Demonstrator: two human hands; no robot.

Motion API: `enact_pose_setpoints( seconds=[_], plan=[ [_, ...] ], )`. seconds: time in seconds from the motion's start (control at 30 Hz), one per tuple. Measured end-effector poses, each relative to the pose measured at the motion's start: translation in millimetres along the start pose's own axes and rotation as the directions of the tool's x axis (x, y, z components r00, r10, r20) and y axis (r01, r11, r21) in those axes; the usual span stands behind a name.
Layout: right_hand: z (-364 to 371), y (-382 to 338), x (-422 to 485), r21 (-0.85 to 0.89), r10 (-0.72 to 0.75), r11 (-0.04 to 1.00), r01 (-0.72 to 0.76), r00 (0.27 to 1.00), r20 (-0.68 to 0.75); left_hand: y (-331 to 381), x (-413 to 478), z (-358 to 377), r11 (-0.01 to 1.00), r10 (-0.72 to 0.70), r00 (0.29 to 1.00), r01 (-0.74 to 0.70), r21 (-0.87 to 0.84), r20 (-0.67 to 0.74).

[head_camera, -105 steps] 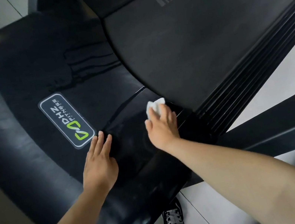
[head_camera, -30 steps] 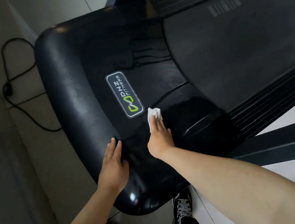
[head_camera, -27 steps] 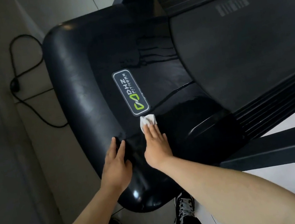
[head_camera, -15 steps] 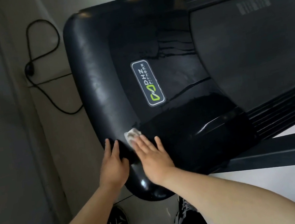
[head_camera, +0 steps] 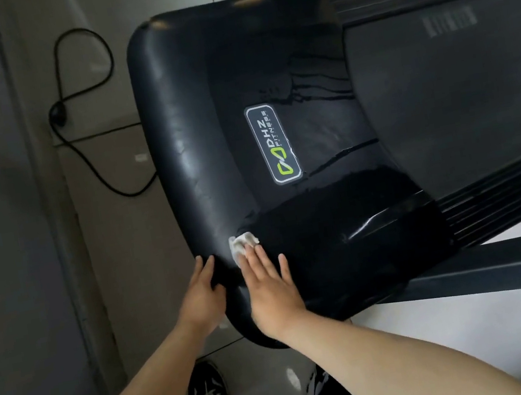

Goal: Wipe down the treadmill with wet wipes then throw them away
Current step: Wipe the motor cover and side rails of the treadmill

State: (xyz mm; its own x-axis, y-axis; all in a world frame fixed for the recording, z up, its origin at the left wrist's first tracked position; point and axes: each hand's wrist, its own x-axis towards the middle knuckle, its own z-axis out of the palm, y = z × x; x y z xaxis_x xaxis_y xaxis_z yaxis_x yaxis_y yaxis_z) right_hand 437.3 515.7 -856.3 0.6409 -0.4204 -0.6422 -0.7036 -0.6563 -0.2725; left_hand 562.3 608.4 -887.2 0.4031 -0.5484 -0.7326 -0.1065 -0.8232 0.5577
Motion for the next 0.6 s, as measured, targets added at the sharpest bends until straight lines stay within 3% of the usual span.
enact_pose_setpoints(
  seconds=[0.13,0.27,0.37,0.5,0.6],
  plan=[
    [-9.4,3.8,7.9,-0.148,-0.041,0.988,0.045,0.999,0.029,-2.3,0.4,4.0,0.999,-0.018,0.999,0.019,-0.045,0.028],
    [-32.3,18.0,28.5,-0.045,0.14,0.989,-0.143,0.987,-0.074,-11.2,0.9,5.2,0.982,-0.032,0.999,0.032,-0.187,0.0],
    [-33.1,11.2,36.2,-0.03,0.173,0.984,-0.176,0.981,-0.089,-19.4,0.7,5.6,0.922,-0.076,0.996,0.056,-0.384,-0.037],
    [-6.5,-10.8,24.2,-0.1,0.021,0.995,-0.027,0.998,-0.061,-10.9,-9.1,7.6,0.802,-0.102,0.991,0.03,-0.596,-0.087],
    [13.3,-25.2,6.3,-0.212,-0.101,0.971,0.114,0.992,0.07,-20.1,-8.2,15.1,0.764,-0.156,0.986,0.081,-0.64,-0.062]
  ],
)
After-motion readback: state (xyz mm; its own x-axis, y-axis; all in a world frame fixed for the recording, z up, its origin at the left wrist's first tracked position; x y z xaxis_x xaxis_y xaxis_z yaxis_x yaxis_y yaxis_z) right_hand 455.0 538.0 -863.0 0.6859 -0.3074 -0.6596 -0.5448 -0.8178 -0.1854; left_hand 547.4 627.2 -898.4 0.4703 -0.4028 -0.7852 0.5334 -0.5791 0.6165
